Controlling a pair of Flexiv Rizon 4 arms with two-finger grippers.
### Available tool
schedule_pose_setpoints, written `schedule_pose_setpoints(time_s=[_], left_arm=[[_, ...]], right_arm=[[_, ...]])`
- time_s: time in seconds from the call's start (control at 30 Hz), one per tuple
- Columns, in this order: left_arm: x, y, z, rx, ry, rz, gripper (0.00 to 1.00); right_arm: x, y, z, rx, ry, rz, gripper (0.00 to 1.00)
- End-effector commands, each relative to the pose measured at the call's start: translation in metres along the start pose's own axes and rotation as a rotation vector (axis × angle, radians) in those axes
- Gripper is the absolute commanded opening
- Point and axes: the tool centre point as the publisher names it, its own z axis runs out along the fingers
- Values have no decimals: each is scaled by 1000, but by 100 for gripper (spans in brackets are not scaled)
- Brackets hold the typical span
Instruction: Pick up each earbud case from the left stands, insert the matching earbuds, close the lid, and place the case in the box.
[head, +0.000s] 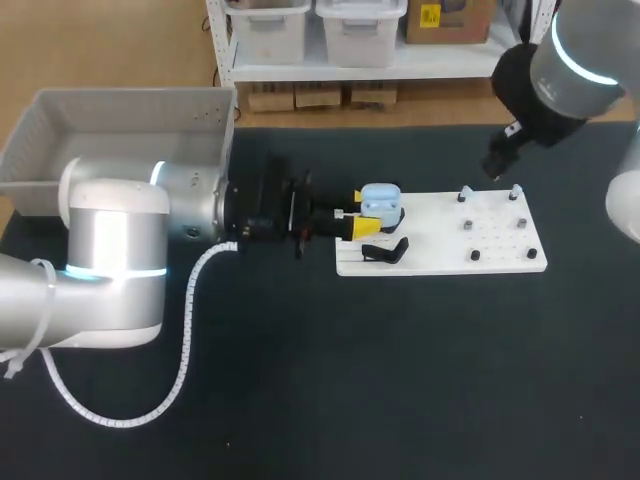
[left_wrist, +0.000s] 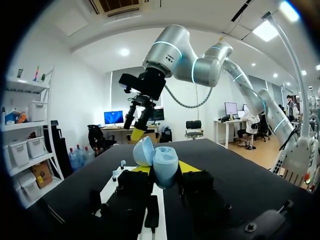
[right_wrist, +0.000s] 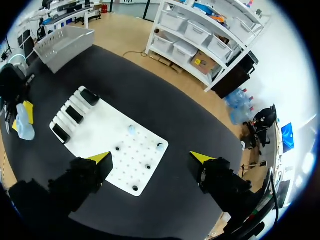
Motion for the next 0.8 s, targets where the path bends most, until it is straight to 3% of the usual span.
schedule_pose_setpoints(time_s=[0.03, 0.3, 0.8], left_arm=[[1, -3, 0, -14, -3, -1, 0], [3, -3, 3, -19, -1, -21, 0], [3, -3, 3, -19, -1, -21, 0]], right_arm=[[0, -3, 13, 14, 30, 5, 100], [9, -11, 33, -20, 101, 49, 100], [9, -11, 33, -20, 101, 49, 100]])
